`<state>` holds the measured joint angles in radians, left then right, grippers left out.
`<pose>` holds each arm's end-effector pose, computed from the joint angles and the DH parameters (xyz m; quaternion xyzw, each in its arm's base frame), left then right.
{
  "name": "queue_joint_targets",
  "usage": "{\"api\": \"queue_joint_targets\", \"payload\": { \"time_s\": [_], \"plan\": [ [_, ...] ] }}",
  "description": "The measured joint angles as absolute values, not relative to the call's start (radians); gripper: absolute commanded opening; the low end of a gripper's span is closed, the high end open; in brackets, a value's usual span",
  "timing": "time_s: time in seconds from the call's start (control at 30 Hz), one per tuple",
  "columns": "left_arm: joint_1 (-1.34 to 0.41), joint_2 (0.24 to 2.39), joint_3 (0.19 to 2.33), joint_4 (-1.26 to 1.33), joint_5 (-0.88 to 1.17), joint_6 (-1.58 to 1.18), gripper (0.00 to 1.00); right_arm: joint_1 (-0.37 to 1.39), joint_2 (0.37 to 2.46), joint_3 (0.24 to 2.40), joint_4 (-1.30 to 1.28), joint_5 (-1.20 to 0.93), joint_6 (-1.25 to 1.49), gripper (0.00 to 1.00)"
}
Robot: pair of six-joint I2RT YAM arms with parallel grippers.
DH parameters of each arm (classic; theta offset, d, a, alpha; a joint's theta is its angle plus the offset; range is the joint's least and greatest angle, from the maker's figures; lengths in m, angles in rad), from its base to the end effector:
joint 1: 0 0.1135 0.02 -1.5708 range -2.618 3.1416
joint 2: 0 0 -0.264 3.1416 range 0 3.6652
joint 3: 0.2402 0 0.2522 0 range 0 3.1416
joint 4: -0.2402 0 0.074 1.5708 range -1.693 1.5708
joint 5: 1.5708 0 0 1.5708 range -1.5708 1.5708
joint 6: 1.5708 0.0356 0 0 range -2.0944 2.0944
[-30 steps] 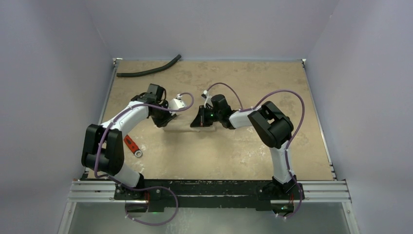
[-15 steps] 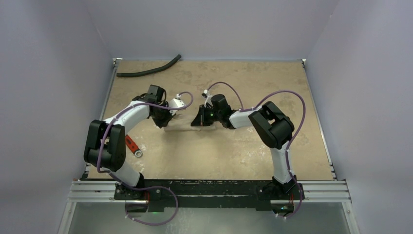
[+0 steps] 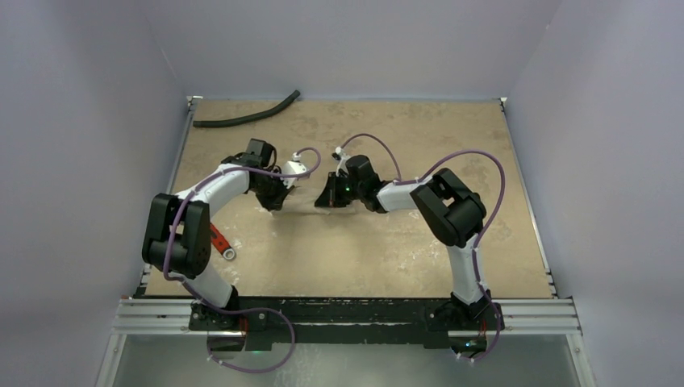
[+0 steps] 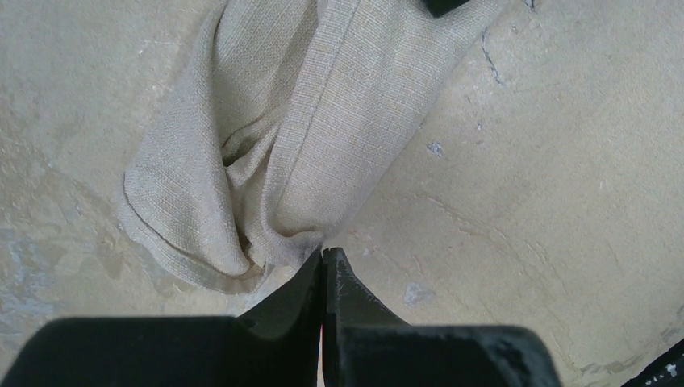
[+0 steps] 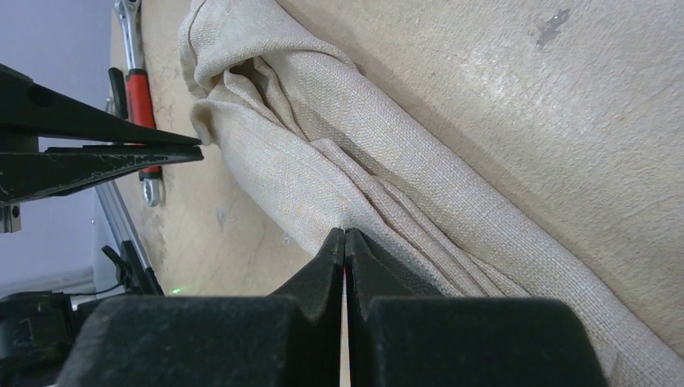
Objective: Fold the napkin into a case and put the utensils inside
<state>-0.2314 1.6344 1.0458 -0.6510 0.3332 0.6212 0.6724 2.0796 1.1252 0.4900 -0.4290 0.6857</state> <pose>0.2979 -0.0822 0.1891 0.4271 0.8743 -0.1290 0.1912 0.3305 0.2821 0.1312 -0.1063 0.8321 0.4634 0.2857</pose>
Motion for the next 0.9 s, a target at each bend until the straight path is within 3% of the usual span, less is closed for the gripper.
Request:
{"api": "queue_joint_targets", "payload": {
  "time_s": [0.73, 0.9],
  "plan": [
    [-0.231, 1.591, 1.042, -0.492, 0.287, 0.536, 0.0, 0.689, 2.036, 1.135, 0.446, -0.336, 0.587, 0.0],
    [-0.23, 1.606, 1.077, -0.582, 0.303, 0.543, 0.21, 0.689, 2.036, 1.135, 0.447, -0.335, 0.582, 0.0]
  ]
}}
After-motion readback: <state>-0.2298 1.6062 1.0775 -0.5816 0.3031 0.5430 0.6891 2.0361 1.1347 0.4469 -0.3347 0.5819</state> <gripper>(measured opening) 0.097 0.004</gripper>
